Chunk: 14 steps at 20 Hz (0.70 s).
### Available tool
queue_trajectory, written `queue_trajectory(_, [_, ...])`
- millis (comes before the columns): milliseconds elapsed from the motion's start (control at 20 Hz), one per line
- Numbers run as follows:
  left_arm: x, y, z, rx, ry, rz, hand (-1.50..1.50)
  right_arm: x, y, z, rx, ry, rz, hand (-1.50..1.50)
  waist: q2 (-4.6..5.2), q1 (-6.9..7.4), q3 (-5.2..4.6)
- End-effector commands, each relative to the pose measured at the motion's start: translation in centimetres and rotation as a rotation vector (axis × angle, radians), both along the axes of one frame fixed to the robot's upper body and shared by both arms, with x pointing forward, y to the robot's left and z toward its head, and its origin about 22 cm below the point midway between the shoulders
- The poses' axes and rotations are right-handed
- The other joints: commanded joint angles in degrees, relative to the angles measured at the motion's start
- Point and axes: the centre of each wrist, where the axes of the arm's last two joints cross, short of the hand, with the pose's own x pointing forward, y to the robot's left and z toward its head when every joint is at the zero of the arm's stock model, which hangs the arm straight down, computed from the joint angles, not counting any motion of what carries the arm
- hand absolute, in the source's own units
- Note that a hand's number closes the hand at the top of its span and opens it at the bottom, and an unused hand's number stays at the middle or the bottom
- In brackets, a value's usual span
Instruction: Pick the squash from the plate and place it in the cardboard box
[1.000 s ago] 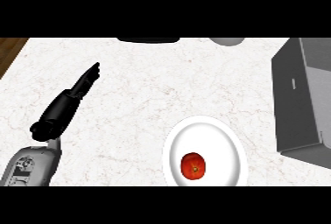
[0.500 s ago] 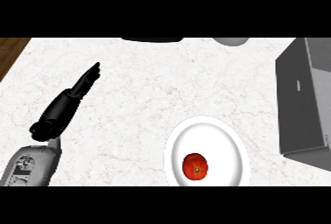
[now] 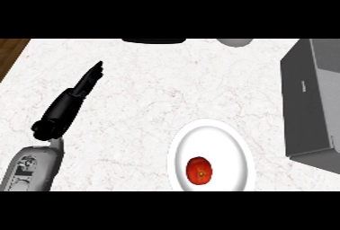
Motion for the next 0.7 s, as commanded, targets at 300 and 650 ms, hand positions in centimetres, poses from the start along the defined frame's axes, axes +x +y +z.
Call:
queue_trajectory(300, [-0.5,0.3,-0.6,0.002,0.001,0.005,0.0,1.2,-0.9,-3.9,0.907,0.078,-0.082,-1.5,-0.02,0.01,-0.01])
queue_trajectory(650, [-0.1,-0.5,0.8,0.014,-0.01,-0.017,0.0,0.0,-4.4,0.1,1.099,0.062,-0.251,-1.5,0.4,0.74,0.13])
